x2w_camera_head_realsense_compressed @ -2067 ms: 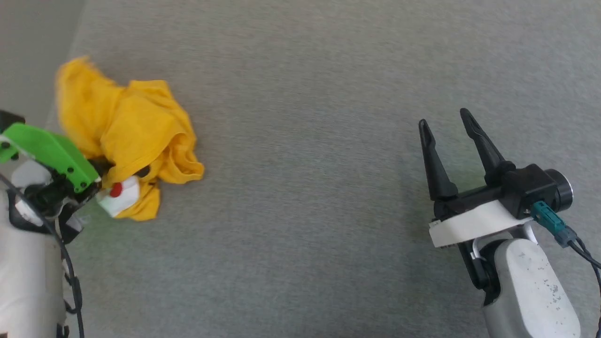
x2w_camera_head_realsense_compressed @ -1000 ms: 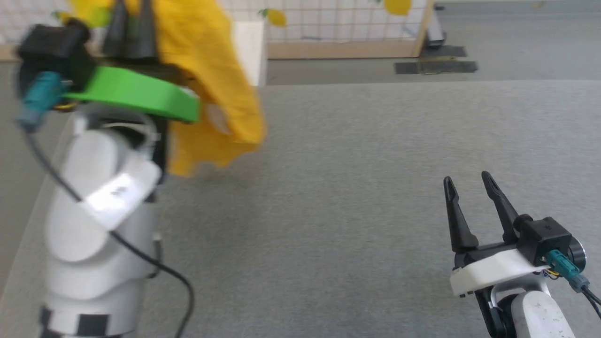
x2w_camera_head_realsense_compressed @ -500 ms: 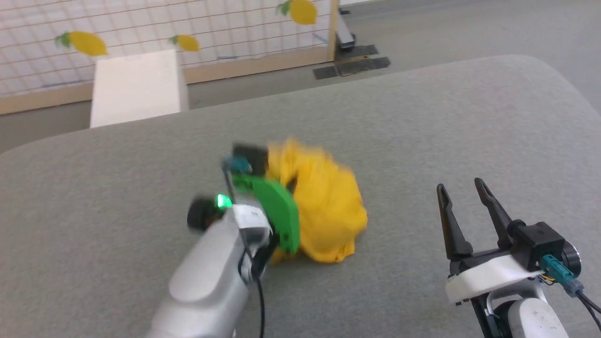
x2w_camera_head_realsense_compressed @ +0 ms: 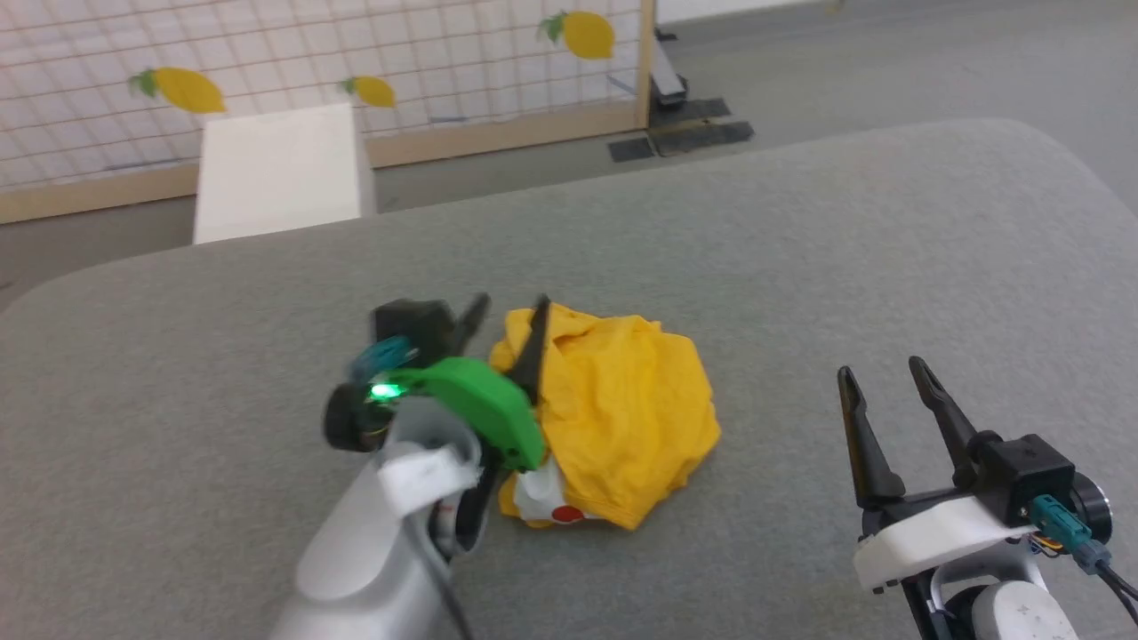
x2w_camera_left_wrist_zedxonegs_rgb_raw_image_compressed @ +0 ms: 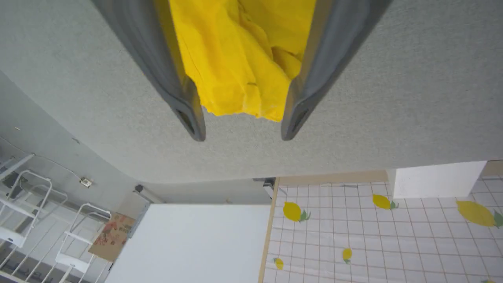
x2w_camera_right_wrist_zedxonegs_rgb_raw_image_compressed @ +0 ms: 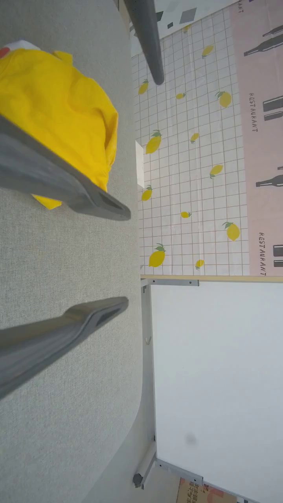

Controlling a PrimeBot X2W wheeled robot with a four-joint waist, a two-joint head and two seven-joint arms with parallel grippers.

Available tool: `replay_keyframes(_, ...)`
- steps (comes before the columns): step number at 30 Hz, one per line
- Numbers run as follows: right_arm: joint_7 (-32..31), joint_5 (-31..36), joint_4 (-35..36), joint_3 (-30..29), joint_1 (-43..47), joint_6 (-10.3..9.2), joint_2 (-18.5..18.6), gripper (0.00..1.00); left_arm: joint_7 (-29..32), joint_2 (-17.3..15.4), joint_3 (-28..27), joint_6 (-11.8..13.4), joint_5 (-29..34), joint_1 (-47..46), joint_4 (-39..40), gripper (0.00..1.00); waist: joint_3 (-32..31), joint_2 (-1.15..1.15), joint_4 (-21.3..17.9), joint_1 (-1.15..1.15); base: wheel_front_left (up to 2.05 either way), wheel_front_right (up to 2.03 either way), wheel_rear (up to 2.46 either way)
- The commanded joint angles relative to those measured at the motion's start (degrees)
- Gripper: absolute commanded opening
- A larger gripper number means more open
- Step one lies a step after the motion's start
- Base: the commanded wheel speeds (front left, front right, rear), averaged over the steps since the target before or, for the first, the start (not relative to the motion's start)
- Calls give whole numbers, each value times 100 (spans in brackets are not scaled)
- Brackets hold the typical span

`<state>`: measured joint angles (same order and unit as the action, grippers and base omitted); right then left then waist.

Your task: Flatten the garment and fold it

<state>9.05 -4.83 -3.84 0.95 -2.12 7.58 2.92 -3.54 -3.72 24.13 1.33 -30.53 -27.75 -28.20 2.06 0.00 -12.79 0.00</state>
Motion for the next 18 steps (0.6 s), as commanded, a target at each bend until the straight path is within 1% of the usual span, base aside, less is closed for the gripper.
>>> replay_keyframes(1,-27,54,62,-18,76,-9,-4,100,-400,-136,-117,21,58,247,138,100,-177,0,297,0,0,0,0)
replay_keyframes(3,-55,74,98,-52,106,-9,-4,100,-823,-261,-248,75,121,447,344,100,-223,0,457,0,0,0,0)
replay_keyframes(5,-87,96,148,-66,146,-9,-4,100,-1011,-405,-378,128,199,667,550,100,-253,0,618,0,0,0,0)
replay_keyframes(10,-165,108,238,-24,183,-9,-4,100,-1137,-682,-777,278,414,1340,1102,100,-257,0,945,0,0,0,0)
replay_keyframes(14,-335,71,264,106,141,-9,-4,100,-1143,-721,-1143,270,627,1892,1629,100,-210,0,1168,0,0,0,0)
replay_keyframes(18,-957,-41,223,622,-179,-9,-4,100,-1144,-604,-1453,206,828,2273,1979,100,-101,0,1383,0,0,0,0)
